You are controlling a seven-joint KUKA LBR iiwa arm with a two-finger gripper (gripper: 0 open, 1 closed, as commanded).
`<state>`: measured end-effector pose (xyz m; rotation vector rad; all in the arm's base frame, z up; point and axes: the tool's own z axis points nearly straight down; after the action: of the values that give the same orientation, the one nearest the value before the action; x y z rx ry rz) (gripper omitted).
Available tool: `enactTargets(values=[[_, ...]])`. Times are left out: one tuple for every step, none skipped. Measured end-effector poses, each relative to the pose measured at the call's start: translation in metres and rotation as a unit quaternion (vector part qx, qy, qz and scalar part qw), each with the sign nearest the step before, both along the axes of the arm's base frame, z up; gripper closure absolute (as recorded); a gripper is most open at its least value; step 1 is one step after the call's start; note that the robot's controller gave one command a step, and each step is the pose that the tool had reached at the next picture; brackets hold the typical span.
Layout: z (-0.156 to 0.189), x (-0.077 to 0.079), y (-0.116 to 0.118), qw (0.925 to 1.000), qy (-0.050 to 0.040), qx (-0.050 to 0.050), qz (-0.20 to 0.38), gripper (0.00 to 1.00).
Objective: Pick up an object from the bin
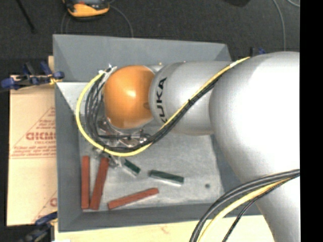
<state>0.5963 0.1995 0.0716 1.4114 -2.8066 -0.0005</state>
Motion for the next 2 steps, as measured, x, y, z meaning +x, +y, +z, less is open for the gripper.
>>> enactTargets(values=[[0.0003,0.0001,0.0001,1.0000,-0.0001,0.000,0.000,1.00],[-0.0003,-0.0041,0.0013,1.0000,0.0012,0.000,0.004,0.00]])
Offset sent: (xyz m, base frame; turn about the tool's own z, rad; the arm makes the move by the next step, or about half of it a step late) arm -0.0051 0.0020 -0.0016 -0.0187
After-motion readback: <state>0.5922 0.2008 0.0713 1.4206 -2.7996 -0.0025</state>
